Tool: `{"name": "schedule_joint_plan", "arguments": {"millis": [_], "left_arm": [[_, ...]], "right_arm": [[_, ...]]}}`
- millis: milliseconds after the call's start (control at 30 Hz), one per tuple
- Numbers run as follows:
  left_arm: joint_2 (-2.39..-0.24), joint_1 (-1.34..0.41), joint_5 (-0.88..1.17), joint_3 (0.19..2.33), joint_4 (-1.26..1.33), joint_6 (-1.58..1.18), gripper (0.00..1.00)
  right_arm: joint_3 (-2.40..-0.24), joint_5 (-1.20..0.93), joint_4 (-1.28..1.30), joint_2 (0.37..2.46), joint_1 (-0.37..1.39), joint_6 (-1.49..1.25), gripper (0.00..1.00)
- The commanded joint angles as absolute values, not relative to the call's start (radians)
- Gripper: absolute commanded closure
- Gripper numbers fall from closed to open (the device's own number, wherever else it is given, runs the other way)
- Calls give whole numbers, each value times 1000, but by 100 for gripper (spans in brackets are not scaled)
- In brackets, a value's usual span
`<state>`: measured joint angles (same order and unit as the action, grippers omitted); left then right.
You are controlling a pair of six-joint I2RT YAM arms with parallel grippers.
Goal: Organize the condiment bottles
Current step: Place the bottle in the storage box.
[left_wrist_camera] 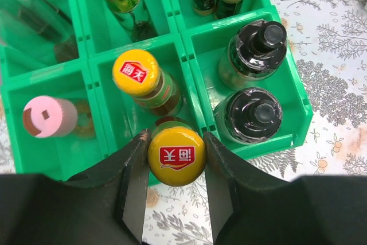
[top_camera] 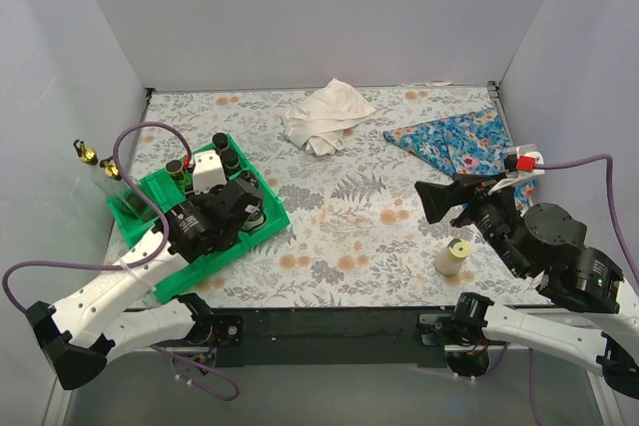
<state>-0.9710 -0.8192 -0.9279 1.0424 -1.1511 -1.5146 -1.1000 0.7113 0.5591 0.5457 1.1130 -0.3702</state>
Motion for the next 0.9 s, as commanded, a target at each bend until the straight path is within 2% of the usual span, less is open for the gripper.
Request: {"name": "schedule_joint_plan", "arguments": {"millis": [0,200,567,600,633,700,767,867], "left_arm": [[-904,-790,-970,974,-899,-1399,100],[-887,-738,-911,878,-744,-1332,100],[-861,-643,-851,805,-699,-1351,100],[-858,-641,-859,807,-713,-1362,94],[-856,-641,-874,808,-724,-1380,78],[-853,-641,-884,810,-745,-1387,62],[-847,-641,-871,814,-753,-1387,50],[-848,-641,-850,836,-768,-1382,39]], "right_arm": [[-1117,719,541,546,1115,-379,7],[-1106,710,541,543,1115,-383,7],[-1088,723,540,528,1115,-385,7],[-1088,726,541,526,1115,-385,7],[-1086,727,541,526,1115,-385,7],[-1081,732,540,528,1115,-385,7],[-1080,735,541,529,1115,-383,7],[-1078,738,534,537,1115,-380,7]]}}
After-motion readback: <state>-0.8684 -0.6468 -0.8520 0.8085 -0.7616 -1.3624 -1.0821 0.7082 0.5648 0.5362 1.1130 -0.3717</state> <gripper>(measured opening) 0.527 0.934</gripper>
